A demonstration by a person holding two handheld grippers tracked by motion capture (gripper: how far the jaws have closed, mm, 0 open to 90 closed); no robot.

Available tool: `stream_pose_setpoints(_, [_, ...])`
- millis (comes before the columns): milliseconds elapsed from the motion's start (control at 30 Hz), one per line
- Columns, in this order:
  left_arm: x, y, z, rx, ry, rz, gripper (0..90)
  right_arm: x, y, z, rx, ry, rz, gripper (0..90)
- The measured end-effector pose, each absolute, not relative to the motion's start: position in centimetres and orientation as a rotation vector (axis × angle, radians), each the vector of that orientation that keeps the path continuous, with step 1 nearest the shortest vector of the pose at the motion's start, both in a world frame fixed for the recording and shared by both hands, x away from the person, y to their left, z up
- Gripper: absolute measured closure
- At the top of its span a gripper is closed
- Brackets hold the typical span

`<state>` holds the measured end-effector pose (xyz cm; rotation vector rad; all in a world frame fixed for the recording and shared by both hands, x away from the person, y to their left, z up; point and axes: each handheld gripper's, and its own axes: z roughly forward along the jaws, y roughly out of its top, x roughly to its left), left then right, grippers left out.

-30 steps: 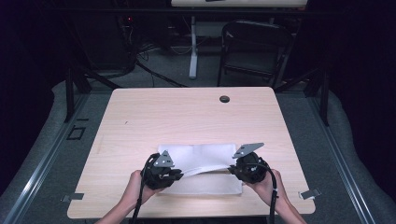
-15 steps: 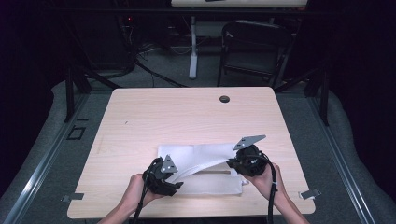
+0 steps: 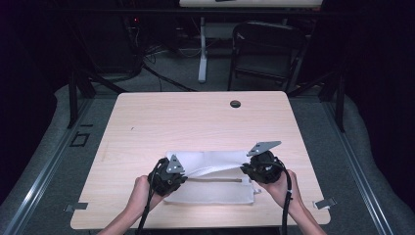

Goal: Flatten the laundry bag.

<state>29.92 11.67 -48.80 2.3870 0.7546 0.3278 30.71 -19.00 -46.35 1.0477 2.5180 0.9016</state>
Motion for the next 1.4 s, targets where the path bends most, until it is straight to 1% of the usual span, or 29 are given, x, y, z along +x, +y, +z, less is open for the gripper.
stream_pose_setpoints(133, [30.6,11.9,-47.4,2.357,0.781,0.335,88.9,30.8,-19.5,-46.5,1.069,2.513,0.916,83.2])
stream_pose_setpoints(267, [31.4,11.9,-46.7,2.351,0.801,0.329,88.9,30.9,-19.8,-46.7,1.080,2.508,0.917,82.6])
stream_pose_setpoints(333, [31.9,11.9,-46.3,2.346,0.818,0.320,88.9,31.0,-20.0,-46.8,1.090,2.508,0.919,81.1])
stream_pose_setpoints(567, [33.6,12.1,-44.8,2.341,0.861,0.299,88.9,30.7,-21.0,-46.9,1.121,2.502,0.933,71.6])
stream_pose_setpoints(700, [34.2,12.2,-44.1,2.338,0.878,0.298,88.9,29.9,-21.9,-46.9,1.125,2.493,0.936,69.2])
stream_pose_setpoints(767, [34.4,12.2,-43.8,2.338,0.885,0.319,88.9,29.5,-22.4,-47.1,1.131,2.481,0.933,68.6])
stream_pose_setpoints(867, [34.8,12.3,-43.4,2.328,0.902,0.328,88.9,28.7,-22.9,-47.5,1.128,2.484,0.939,71.3])
stream_pose_setpoints(1000, [35.4,12.4,-43.1,2.328,0.909,0.318,88.9,28.0,-22.6,-48.4,1.097,2.517,0.943,82.0])
stream_pose_setpoints(1133, [35.9,12.2,-43.1,2.335,0.917,0.320,88.9,27.9,-21.0,-50.3,1.034,2.608,0.877,89.0])
stream_pose_setpoints(1400, [37.0,11.8,-43.0,2.343,0.924,0.318,88.9,28.3,-17.6,-54.0,0.838,2.717,0.727,90.0])
